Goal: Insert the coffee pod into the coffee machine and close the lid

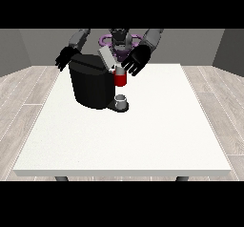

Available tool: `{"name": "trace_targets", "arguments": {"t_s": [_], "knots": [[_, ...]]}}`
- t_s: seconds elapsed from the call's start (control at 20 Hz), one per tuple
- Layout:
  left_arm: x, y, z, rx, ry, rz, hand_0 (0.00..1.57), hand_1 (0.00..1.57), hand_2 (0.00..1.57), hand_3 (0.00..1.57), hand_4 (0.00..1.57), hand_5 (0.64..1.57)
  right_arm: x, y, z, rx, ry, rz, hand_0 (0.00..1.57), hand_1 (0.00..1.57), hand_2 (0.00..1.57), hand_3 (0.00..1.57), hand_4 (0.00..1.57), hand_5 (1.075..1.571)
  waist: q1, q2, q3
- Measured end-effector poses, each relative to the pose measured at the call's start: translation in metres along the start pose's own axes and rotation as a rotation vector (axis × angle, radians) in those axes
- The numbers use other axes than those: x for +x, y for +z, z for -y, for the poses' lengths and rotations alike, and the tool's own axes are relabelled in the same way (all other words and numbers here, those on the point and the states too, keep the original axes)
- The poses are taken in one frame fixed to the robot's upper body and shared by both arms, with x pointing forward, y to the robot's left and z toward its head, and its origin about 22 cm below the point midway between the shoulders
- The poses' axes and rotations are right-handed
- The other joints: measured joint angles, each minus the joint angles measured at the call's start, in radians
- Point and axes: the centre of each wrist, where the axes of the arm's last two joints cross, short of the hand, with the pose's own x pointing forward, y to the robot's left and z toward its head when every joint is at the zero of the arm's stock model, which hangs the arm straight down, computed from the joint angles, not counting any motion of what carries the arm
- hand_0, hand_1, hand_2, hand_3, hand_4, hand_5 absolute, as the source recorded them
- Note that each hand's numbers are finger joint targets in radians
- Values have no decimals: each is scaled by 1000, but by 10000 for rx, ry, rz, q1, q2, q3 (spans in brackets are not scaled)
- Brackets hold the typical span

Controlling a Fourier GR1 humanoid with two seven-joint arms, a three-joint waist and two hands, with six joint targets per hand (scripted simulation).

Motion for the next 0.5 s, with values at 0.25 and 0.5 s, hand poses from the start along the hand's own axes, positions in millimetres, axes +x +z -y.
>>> {"name": "trace_targets", "arguments": {"t_s": [0.25,0.5], "knots": [[3,-1,0,60,-246,155,1066,1066,1116,945,380,1571,-2,-4,9,-143,-6,-29,0,0,0,0,380,1571,113,72,2],[-5,3,0,163,-386,42,1064,1064,1117,952,360,1571,-2,2,8,18,36,-8,0,0,0,0,438,1571,-27,6,3]]}}
